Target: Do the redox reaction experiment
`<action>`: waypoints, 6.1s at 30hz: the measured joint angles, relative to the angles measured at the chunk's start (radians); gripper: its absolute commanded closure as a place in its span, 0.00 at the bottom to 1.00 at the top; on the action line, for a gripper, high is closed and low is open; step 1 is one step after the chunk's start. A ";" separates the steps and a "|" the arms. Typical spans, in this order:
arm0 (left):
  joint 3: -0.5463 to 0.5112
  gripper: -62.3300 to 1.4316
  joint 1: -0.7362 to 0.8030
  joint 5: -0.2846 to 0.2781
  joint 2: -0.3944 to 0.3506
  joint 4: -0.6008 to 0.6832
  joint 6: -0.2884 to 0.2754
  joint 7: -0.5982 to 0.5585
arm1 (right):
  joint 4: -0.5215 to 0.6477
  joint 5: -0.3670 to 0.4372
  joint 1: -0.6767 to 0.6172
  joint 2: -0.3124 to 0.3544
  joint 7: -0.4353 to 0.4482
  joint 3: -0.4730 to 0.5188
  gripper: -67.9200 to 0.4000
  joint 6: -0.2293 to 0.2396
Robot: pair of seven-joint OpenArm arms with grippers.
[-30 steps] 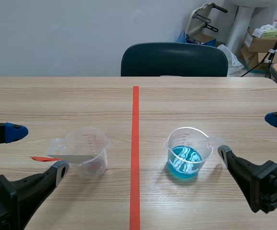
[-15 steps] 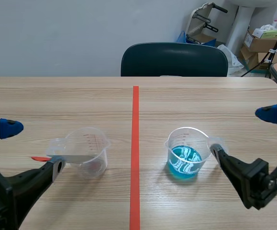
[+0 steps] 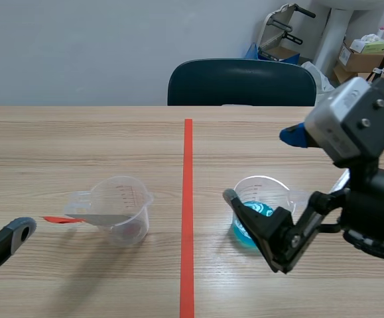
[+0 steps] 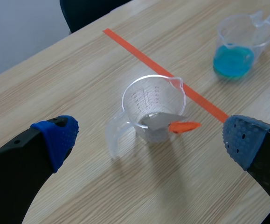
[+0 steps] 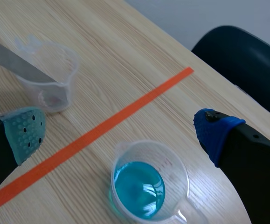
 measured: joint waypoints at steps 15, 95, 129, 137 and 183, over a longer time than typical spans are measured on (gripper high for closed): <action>-0.152 0.00 0.084 0.000 -0.143 -0.244 -0.020 -0.275 | -0.047 0.000 0.323 0.000 -0.111 -0.456 0.00 0.000; -0.212 0.00 0.151 0.368 -0.378 -0.561 -0.325 -1.160 | 0.040 -0.002 0.613 -0.241 -0.405 -0.677 0.98 -0.215; -0.212 0.00 0.151 0.368 -0.378 -0.561 -0.325 -1.160 | 0.103 0.128 0.674 -0.275 -0.531 -0.649 0.98 -0.180; -0.212 0.00 0.151 0.368 -0.378 -0.561 -0.325 -1.160 | 0.103 0.128 0.674 -0.275 -0.531 -0.649 0.98 -0.180; -0.212 0.00 0.151 0.368 -0.378 -0.561 -0.325 -1.160 | 0.103 0.128 0.674 -0.275 -0.531 -0.649 0.98 -0.180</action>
